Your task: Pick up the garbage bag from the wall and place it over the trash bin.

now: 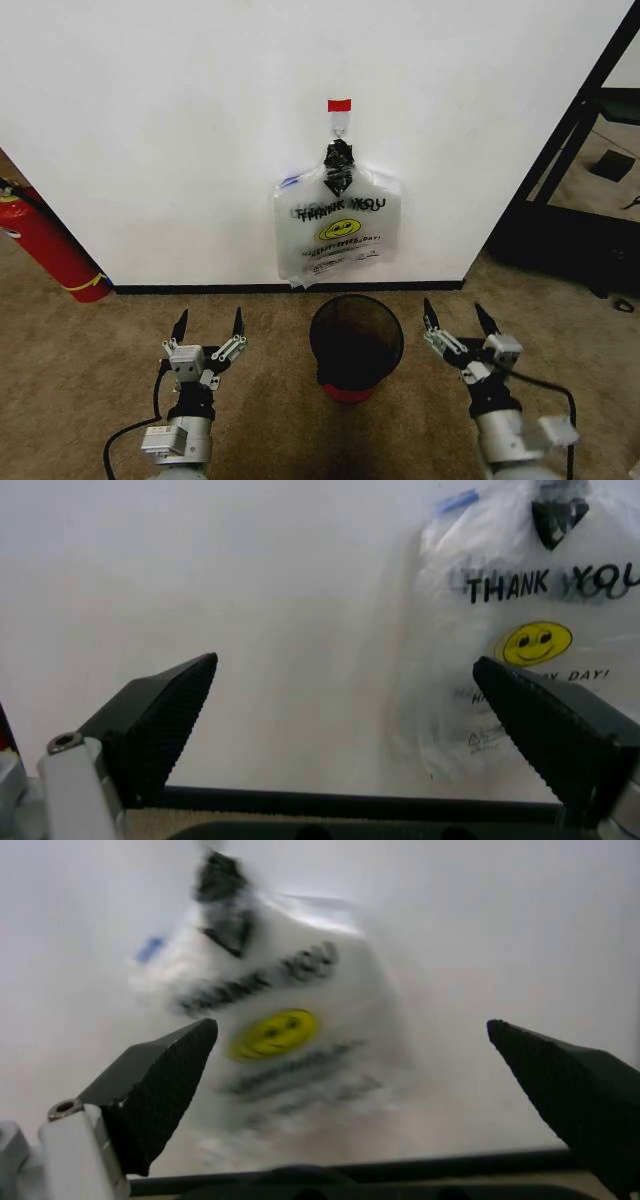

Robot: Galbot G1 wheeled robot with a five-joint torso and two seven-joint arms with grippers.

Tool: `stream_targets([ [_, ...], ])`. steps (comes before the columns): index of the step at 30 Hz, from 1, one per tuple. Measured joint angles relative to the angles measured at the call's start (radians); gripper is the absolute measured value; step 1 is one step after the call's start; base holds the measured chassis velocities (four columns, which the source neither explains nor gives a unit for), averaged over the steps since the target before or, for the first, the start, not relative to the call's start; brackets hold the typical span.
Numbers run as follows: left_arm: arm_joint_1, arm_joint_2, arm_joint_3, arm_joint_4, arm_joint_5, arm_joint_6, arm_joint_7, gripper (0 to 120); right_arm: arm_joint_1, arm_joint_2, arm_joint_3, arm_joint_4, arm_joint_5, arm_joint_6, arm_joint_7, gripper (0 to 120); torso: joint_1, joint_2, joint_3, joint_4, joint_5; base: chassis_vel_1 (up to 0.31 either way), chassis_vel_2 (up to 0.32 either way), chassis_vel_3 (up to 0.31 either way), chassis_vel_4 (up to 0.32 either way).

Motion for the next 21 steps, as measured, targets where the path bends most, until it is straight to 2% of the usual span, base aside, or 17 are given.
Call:
stream_targets([
  [3, 0.0, -0.002, -0.002, 0.0, 0.0, 0.001, 0.0, 100, 0.067, -0.049, 0.006, -0.033, 0.074, -0.036, -0.055, 100, 0.0, 0.0, 0.0, 0.0003, 0.0001, 0.0, 0.0, 0.0, 0.0],
  [5, 0.001, -0.005, -0.004, -0.001, 0.003, 0.004, 0.0, 100, 0.166, -0.1, 0.002, -0.076, 0.177, -0.093, -0.104, 100, 0.0, 0.0, 0.0, 0.0004, 0.0, 0.0, 0.0, 0.0, 0.0],
  [9, 0.004, -0.003, -0.008, -0.003, 0.017, 0.004, 0.0, 100, 0.345, -0.142, -0.034, -0.157, 0.33, -0.172, -0.121, 100, 0.0, 0.0, 0.0, 0.0003, 0.0001, 0.0, 0.0, 0.0, 0.0],
  [10, 0.004, -0.003, -0.008, -0.003, 0.017, 0.004, 0.0, 100, 0.345, -0.142, -0.034, -0.157, 0.33, -0.172, -0.121, 100, 0.0, 0.0, 0.0, 0.0003, 0.0001, 0.0, 0.0, 0.0, 0.0],
  [12, 0.01, -0.007, -0.011, -0.011, 0.022, 0.006, 0.0, 100, 0.477, -0.161, -0.072, -0.231, 0.418, -0.196, -0.123, 100, 0.0, 0.0, 0.0, 0.0006, 0.0002, 0.0, 0.0, 0.0, 0.0],
  [16, 0.023, -0.02, -0.015, -0.015, 0.029, 0.006, 0.0, 100, 0.624, -0.171, -0.14, -0.341, 0.46, -0.205, -0.125, 100, 0.0, 0.0, 0.0, 0.0003, 0.0, 0.0, 0.0, 0.0, 0.0],
  [21, 0.031, -0.034, -0.015, -0.015, 0.037, 0.006, 0.0, 100, 0.739, -0.155, -0.228, -0.432, 0.474, -0.215, -0.125, 100, 0.0, 0.0, 0.0, 0.0001, -0.0003, 0.0, 0.0, 0.0, 0.0],
])
